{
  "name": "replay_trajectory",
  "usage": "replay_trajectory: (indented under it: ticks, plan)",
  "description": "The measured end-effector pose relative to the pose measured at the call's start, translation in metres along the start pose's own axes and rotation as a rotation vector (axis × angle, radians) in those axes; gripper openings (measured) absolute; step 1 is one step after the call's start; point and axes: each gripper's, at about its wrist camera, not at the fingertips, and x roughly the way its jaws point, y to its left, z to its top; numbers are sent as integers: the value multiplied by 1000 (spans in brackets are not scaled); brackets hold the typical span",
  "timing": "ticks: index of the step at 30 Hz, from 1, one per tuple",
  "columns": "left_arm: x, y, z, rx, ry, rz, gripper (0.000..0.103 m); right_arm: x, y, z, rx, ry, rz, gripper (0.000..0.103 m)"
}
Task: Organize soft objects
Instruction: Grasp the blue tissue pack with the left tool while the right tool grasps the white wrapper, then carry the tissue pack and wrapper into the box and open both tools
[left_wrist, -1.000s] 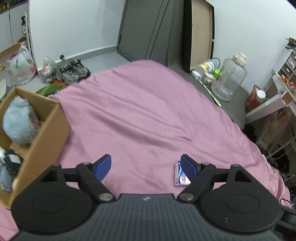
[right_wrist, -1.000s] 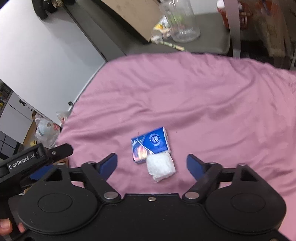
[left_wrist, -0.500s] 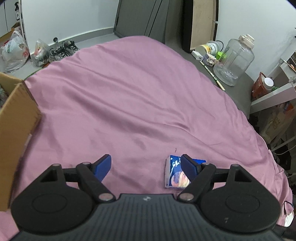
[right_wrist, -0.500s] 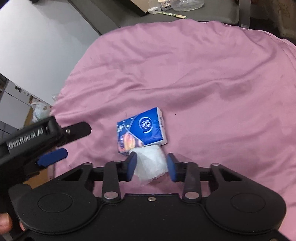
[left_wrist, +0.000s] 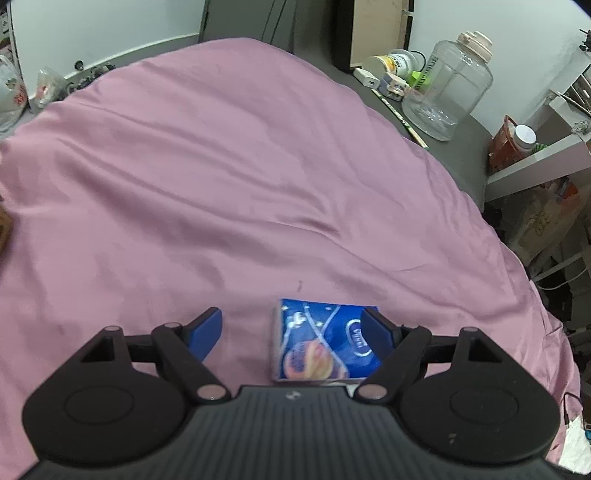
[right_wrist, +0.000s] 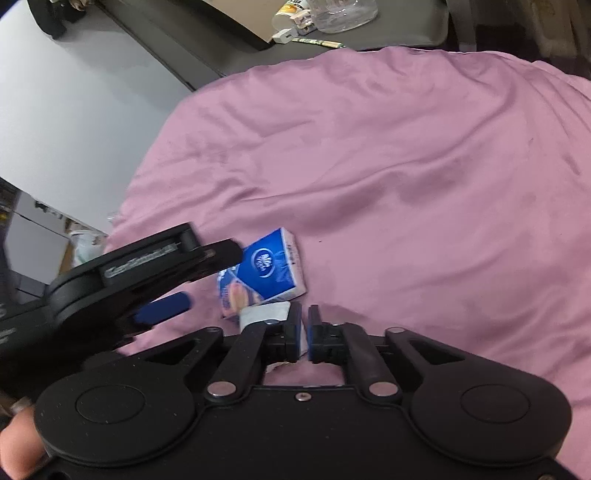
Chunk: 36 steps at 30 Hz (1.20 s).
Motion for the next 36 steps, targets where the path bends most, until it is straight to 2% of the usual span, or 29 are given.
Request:
replay_trajectory:
  ticks: [2, 4, 9, 10, 11, 13, 17, 23, 30, 36]
  plan:
    - [5, -4, 1, 7, 14, -16, 81, 3, -2, -1, 16, 17, 24, 40]
    - [9, -7, 2, 10, 24, -32, 81, 6, -3, -2, 26, 20, 36, 44]
    - [20, -13, 3, 15, 69, -65, 81, 19, 2, -6, 0, 76, 47, 45]
    - [22, -14, 3, 16, 76, -73, 81, 24, 5, -8, -26, 89, 43, 43]
    - [24, -16, 2, 21, 82, -74, 81, 26, 7, -10, -38, 95, 53, 35]
    - [27, -17, 1, 27, 90, -59, 81, 27, 8, -9, -41, 94, 68, 32]
    - [30, -18, 3, 31, 101, -55, 81, 23, 12, -9, -65, 68, 52, 31]
    - [33, -18, 3, 45, 113, -46, 80, 8, 0, -5, -18, -1, -11, 31]
    - [30, -14, 0, 40, 107, -42, 64, 7, 2, -3, -30, -31, -67, 31]
    - [2, 8, 3, 9, 64, -42, 63, 3, 16, -3, -52, -50, -42, 31]
